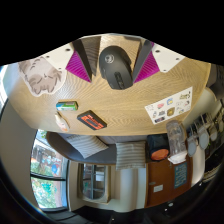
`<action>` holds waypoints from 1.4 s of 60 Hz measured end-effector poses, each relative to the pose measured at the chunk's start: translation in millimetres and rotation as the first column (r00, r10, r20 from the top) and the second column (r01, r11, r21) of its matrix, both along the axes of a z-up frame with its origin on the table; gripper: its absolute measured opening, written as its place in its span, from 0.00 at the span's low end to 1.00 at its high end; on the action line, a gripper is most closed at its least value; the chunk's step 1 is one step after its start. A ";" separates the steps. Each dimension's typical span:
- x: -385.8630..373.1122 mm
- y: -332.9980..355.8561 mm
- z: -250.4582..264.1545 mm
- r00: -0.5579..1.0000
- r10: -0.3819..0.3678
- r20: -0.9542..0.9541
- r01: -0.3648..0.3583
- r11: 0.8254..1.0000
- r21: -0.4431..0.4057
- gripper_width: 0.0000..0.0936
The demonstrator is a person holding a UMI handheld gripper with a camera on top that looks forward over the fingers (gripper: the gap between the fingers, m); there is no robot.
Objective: Arrange mouse
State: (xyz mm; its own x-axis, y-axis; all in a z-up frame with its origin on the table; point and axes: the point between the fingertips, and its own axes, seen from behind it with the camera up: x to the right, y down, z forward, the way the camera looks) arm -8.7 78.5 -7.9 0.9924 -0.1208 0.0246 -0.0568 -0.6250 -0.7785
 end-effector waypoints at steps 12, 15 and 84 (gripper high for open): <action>1.7 -4.1 -8.3 0.996 0.009 0.086 -0.004 0.998 -0.060 0.89; 2.7 0.7 -7.5 0.998 -0.001 0.065 0.004 0.999 -0.047 0.87; 220.0 -118.7 20.0 0.956 -0.289 0.051 0.291 0.957 -0.021 0.91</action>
